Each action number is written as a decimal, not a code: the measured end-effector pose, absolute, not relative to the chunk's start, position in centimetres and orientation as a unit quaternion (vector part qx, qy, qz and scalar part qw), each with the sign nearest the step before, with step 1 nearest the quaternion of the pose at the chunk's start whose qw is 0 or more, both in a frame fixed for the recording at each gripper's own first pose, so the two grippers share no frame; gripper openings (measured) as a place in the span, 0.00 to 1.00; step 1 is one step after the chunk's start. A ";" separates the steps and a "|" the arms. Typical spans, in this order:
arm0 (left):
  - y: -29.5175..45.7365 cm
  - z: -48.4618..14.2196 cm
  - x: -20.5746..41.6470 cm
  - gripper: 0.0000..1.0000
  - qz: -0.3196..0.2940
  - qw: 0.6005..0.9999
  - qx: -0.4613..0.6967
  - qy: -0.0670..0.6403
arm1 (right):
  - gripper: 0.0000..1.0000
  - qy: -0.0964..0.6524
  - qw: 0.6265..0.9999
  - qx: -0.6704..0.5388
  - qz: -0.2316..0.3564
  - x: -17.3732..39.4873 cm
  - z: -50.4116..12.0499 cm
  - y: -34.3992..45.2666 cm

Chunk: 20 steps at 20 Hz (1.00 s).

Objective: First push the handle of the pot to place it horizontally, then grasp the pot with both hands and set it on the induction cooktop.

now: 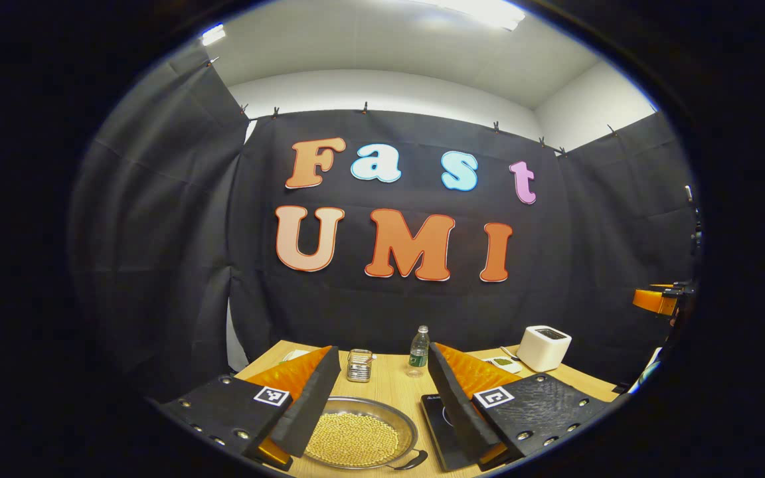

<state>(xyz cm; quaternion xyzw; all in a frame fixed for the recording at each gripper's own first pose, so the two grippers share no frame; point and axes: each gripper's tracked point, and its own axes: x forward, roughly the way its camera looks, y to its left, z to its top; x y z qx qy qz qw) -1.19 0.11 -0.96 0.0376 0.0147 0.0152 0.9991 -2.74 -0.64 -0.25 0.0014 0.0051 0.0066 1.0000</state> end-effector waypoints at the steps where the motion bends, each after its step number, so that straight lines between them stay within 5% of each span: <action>1: -0.1 -1.2 -1.1 0.85 0.010 0.999 0.039 0.016 | 0.97 0.006 1.000 0.000 0.007 -2.8 -0.4 -0.6; 5: -0.2 -2.3 -1.0 0.88 0.000 0.999 0.035 0.027 | 0.97 0.009 1.000 -0.001 0.009 -2.8 -0.7 -0.7; 14: -0.5 -7.5 -0.9 0.29 -0.026 0.995 0.040 0.088 | 0.97 0.013 1.000 0.011 0.009 -2.2 -1.5 -0.7; 17: -0.6 -9.7 -1.1 0.25 -0.028 0.993 0.033 0.112 | 0.97 0.011 1.000 0.015 0.010 -2.0 -1.6 -0.4; 20: -0.8 -12.4 -1.4 0.11 -0.033 0.989 0.035 0.143 | 0.97 0.011 1.000 0.021 0.010 -1.6 -1.7 -0.4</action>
